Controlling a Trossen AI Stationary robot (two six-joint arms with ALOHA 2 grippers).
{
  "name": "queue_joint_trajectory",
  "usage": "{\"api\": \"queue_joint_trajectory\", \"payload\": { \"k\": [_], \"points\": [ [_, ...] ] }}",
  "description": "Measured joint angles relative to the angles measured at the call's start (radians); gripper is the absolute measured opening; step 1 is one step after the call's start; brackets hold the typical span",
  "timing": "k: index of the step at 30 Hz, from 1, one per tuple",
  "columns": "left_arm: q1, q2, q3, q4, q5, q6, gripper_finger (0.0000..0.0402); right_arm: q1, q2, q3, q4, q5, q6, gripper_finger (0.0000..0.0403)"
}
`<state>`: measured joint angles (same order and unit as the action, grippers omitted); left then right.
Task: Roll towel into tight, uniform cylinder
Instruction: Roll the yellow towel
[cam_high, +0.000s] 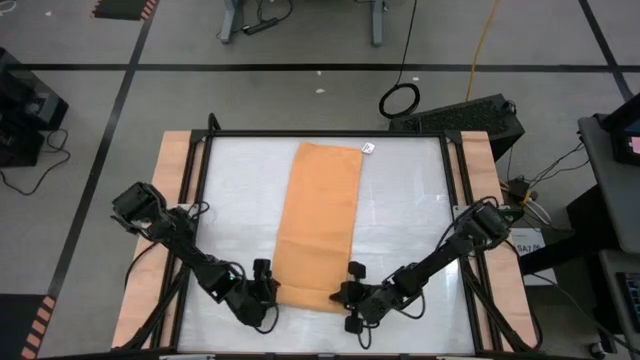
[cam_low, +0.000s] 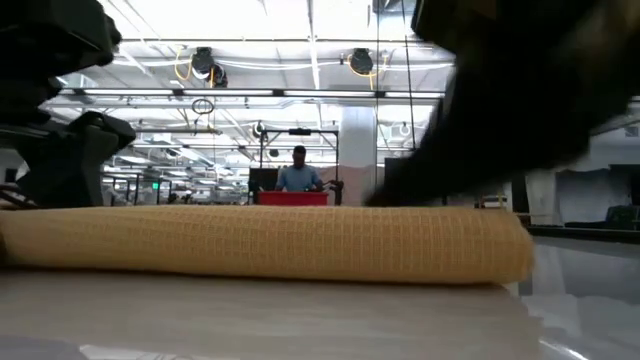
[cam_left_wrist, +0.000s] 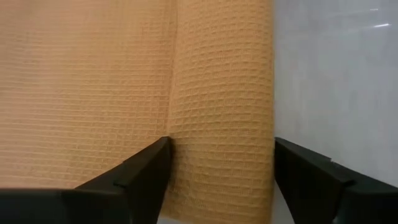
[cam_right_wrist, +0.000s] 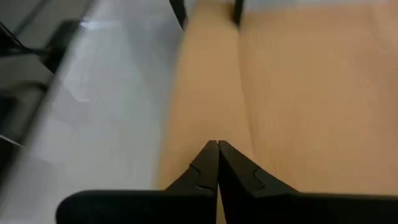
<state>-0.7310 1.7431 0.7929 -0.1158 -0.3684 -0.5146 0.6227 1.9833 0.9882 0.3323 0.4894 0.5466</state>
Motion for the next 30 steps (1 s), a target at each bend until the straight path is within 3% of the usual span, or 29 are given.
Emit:
{"api": "queue_joint_trajectory", "payload": {
  "k": [4,8,15,21,30],
  "points": [
    [0.018,0.0,0.0,0.003,0.044,0.003,0.0244,0.033,-0.055,0.002,-0.015,0.005,-0.039,0.0003],
    [0.03,-0.005,0.0,0.002,0.088,-0.001,0.0225,0.093,-0.061,0.002,-0.016,0.029,-0.076,0.0038],
    [0.056,-0.044,-0.004,-0.002,0.181,-0.002,0.0198,0.161,-0.02,0.002,-0.009,0.153,-0.08,0.0166],
    [0.101,-0.077,-0.005,-0.007,0.292,-0.021,0.0176,0.165,-0.015,0.002,-0.002,0.167,-0.106,0.0263],
    [0.157,-0.084,-0.005,-0.002,0.423,-0.024,0.0156,0.165,0.0,0.002,0.0,0.169,-0.111,0.0283]
  ]
}}
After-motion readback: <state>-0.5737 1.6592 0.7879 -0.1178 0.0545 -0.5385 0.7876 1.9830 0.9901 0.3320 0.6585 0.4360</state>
